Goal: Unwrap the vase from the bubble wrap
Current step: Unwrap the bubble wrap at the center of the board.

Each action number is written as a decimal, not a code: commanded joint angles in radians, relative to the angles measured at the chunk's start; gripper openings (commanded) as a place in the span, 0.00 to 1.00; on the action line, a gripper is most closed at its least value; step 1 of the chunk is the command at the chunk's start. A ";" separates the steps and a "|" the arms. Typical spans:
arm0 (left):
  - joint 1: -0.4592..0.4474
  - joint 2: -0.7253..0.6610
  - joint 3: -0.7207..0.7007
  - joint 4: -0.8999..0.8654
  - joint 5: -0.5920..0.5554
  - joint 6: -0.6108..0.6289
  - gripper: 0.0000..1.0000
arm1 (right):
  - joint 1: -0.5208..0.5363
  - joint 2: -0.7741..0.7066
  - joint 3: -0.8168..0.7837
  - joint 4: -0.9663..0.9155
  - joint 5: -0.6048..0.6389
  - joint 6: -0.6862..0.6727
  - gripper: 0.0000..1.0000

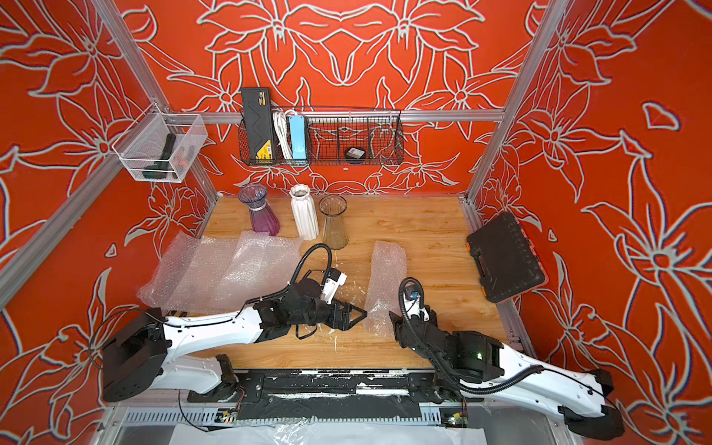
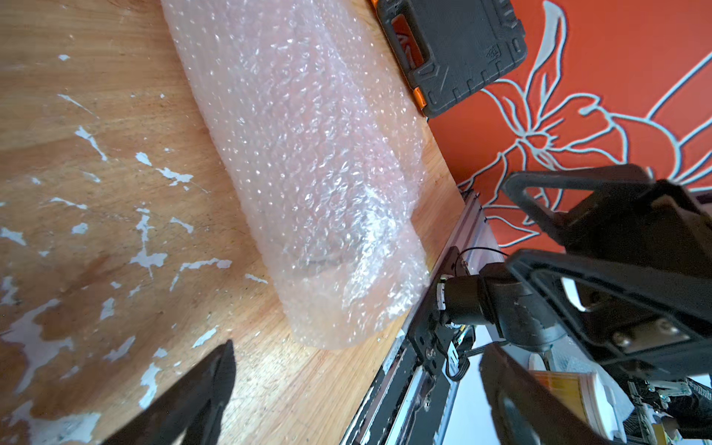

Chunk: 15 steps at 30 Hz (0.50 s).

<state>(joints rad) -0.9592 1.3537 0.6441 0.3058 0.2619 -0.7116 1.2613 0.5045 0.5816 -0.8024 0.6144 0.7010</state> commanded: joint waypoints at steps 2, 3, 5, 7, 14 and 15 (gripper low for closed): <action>-0.013 0.046 0.025 0.069 -0.005 -0.018 0.93 | -0.081 -0.018 -0.067 0.076 -0.102 -0.007 0.61; -0.014 0.057 0.029 0.074 0.001 -0.018 0.90 | -0.101 -0.038 -0.080 0.092 -0.131 -0.008 0.60; -0.014 0.086 0.050 0.076 0.015 -0.008 0.88 | -0.131 -0.069 -0.108 0.093 -0.171 -0.001 0.56; -0.021 0.110 0.069 0.076 0.029 0.002 0.86 | -0.132 -0.083 -0.119 0.079 -0.192 0.001 0.55; -0.044 0.172 0.090 0.103 0.040 -0.010 0.78 | -0.133 -0.046 -0.158 0.126 -0.275 0.004 0.55; -0.046 0.177 0.090 0.105 0.040 -0.012 0.77 | -0.132 -0.040 -0.160 0.125 -0.275 0.004 0.55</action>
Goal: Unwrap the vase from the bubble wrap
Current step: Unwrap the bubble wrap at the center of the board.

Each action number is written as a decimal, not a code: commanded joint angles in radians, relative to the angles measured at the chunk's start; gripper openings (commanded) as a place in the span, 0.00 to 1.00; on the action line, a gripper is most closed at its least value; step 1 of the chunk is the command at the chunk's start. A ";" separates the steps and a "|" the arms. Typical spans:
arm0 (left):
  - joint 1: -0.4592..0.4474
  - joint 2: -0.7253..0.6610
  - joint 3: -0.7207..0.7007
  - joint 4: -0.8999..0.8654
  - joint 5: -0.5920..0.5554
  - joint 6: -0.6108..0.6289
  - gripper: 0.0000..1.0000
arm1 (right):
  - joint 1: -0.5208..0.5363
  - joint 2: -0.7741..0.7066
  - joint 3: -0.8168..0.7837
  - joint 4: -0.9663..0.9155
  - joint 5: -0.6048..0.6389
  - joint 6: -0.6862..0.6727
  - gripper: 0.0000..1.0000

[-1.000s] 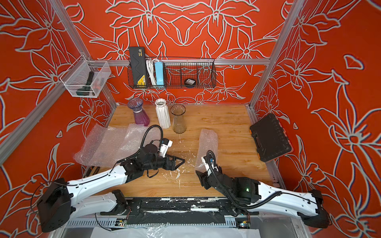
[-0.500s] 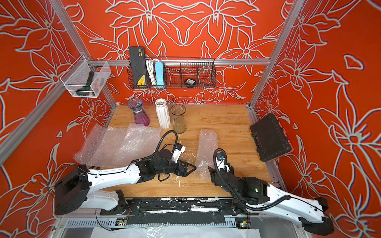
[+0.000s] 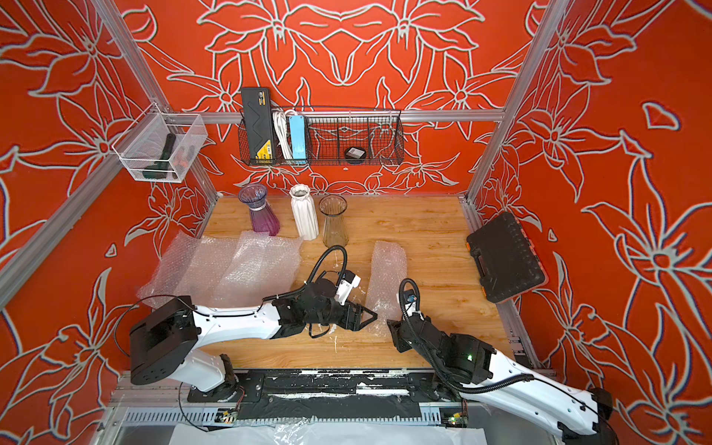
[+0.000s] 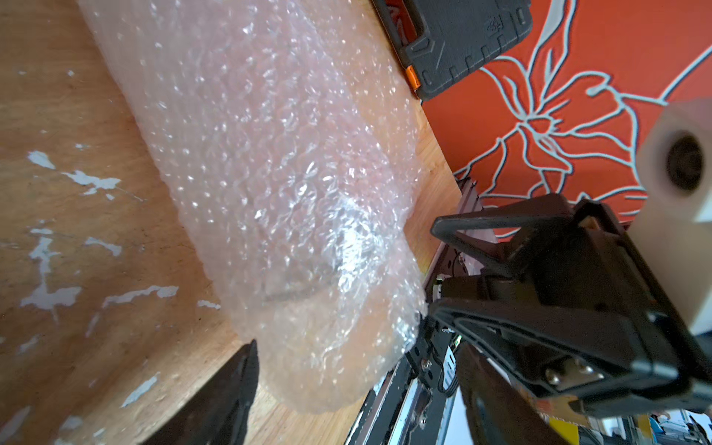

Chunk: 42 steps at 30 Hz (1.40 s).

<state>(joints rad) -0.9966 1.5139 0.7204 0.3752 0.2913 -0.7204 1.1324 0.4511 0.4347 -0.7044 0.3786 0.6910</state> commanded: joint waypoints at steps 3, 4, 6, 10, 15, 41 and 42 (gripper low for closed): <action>-0.008 0.037 0.024 0.029 0.005 0.002 0.68 | -0.004 0.020 -0.015 0.011 -0.023 0.015 0.56; -0.008 0.045 0.029 0.025 0.006 0.007 0.64 | -0.005 0.020 -0.017 0.018 -0.025 0.014 0.56; -0.007 0.057 0.036 0.028 0.015 0.007 0.59 | -0.005 0.022 -0.024 0.021 -0.022 0.017 0.56; -0.007 0.074 0.039 0.027 0.018 0.005 0.51 | -0.011 0.011 -0.046 0.018 -0.004 0.039 0.55; -0.008 0.077 0.038 0.026 0.021 0.010 0.37 | -0.023 -0.009 -0.068 0.027 0.003 0.045 0.40; -0.008 -0.118 -0.033 -0.165 -0.208 0.132 0.00 | -0.029 -0.183 -0.076 -0.052 0.118 0.100 0.00; -0.008 -0.133 -0.042 -0.176 -0.217 0.133 0.00 | -0.029 -0.184 -0.074 -0.057 0.120 0.102 0.00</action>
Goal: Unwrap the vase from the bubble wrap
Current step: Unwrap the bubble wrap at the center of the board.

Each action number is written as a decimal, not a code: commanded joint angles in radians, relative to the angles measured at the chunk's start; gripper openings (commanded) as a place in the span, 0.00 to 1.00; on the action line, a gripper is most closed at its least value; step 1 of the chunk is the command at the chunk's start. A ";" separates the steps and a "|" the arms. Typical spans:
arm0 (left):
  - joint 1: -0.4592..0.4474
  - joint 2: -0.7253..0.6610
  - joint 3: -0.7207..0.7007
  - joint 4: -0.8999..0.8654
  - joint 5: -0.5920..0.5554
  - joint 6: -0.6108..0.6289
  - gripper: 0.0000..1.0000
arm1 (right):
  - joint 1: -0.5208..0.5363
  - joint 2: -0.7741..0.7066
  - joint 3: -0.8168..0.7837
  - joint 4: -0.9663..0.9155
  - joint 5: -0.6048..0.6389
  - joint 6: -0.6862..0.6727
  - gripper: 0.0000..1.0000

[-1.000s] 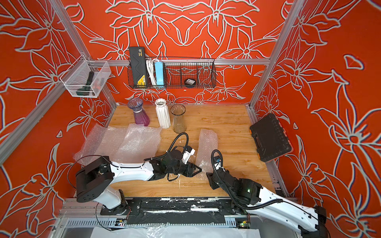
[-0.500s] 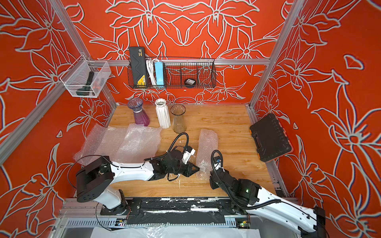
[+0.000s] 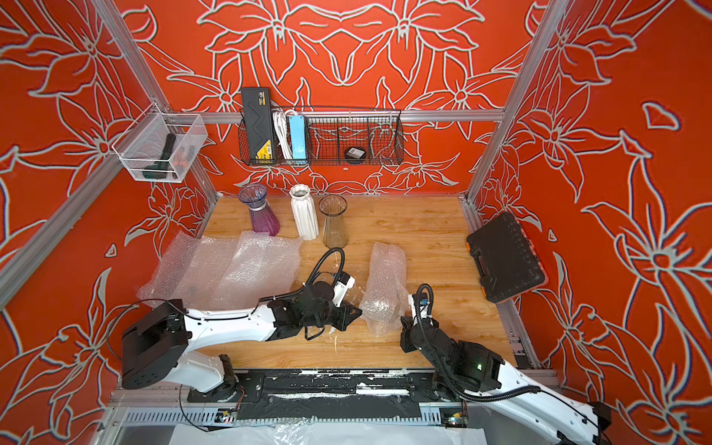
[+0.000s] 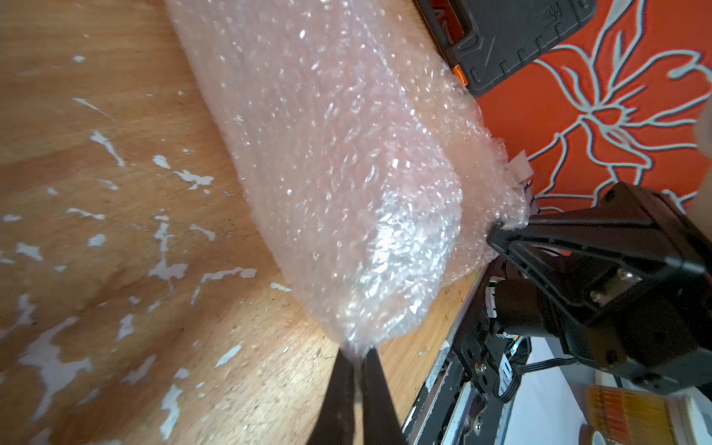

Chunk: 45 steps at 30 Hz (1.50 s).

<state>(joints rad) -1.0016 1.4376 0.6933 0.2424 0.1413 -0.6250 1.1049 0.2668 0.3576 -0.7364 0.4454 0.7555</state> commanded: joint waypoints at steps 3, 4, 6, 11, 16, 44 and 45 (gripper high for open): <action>-0.002 -0.115 -0.056 -0.057 -0.072 0.038 0.00 | -0.002 -0.020 0.006 -0.046 0.050 0.050 0.01; -0.004 -0.134 -0.072 -0.055 -0.065 0.036 0.00 | -0.002 -0.027 0.006 -0.052 0.044 0.056 0.10; -0.002 -0.167 -0.099 -0.058 -0.049 0.037 0.00 | -0.002 -0.035 0.011 -0.064 0.025 0.064 0.24; -0.004 -0.246 -0.144 -0.088 -0.005 0.045 0.00 | -0.001 0.030 0.086 -0.050 -0.011 0.014 0.67; -0.003 -0.348 -0.169 -0.150 0.024 0.049 0.00 | -0.002 0.151 0.209 -0.018 0.005 -0.088 0.75; 0.141 0.102 0.305 -0.243 0.125 0.172 0.91 | -0.647 0.682 0.288 0.332 -0.555 -0.447 0.77; 0.142 0.129 0.323 -0.241 0.118 0.172 0.93 | -0.652 0.696 0.285 0.342 -0.562 -0.454 0.75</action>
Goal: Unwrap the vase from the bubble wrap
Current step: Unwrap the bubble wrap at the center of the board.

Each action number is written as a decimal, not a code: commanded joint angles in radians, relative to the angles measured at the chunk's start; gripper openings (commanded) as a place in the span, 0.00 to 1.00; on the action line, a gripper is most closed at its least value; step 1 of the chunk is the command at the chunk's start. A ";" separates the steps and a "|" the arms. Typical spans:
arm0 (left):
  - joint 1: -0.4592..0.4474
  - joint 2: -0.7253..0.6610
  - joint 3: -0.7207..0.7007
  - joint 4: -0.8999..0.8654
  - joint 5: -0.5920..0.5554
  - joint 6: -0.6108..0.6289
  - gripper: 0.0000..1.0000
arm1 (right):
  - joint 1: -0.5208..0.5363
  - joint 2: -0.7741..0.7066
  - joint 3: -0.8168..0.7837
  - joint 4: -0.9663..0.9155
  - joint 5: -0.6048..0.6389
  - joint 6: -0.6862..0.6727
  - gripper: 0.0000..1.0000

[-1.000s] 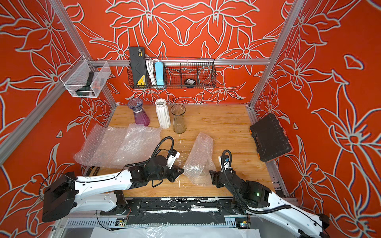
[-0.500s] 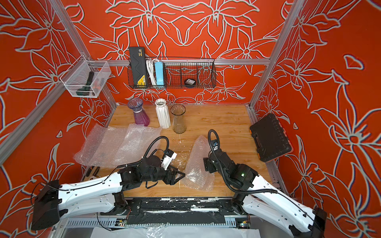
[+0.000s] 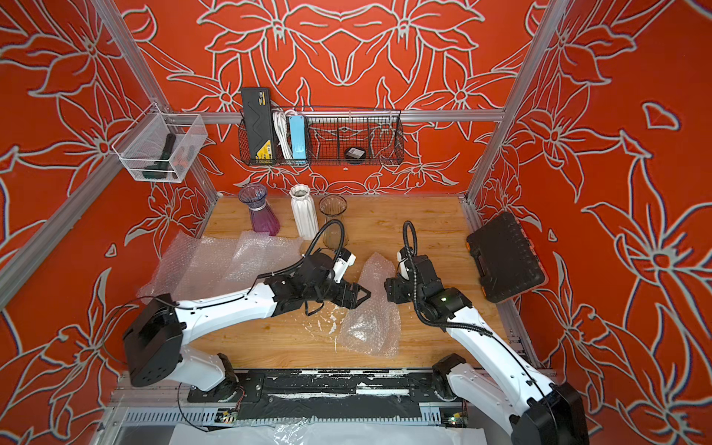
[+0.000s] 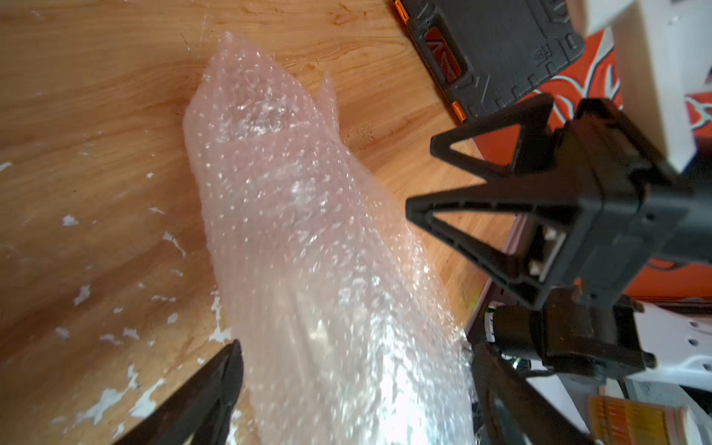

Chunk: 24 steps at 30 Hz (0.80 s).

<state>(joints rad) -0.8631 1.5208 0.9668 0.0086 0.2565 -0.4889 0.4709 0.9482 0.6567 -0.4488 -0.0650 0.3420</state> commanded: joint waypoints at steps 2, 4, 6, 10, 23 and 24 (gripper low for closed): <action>0.003 0.092 0.075 0.002 -0.011 0.031 0.96 | -0.026 0.048 -0.019 0.064 -0.052 -0.053 0.71; 0.003 0.134 0.101 0.005 -0.023 0.028 0.96 | -0.039 0.078 -0.030 0.083 -0.050 -0.060 0.66; 0.004 0.163 0.118 0.006 -0.039 0.027 0.96 | -0.058 0.094 -0.045 0.117 -0.064 -0.054 0.61; 0.004 0.214 0.151 -0.002 -0.055 0.032 0.87 | -0.078 0.137 -0.054 0.153 -0.070 -0.052 0.54; 0.015 0.198 0.089 0.013 -0.082 0.025 0.06 | -0.116 0.133 -0.088 0.210 -0.060 -0.014 0.00; 0.018 0.190 0.079 0.014 -0.085 0.023 0.03 | -0.119 0.105 -0.103 0.216 -0.048 -0.002 0.00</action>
<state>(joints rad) -0.8555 1.7401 1.0744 0.0380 0.1898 -0.4706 0.3656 1.1095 0.5823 -0.2550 -0.1425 0.3172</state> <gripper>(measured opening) 0.058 0.046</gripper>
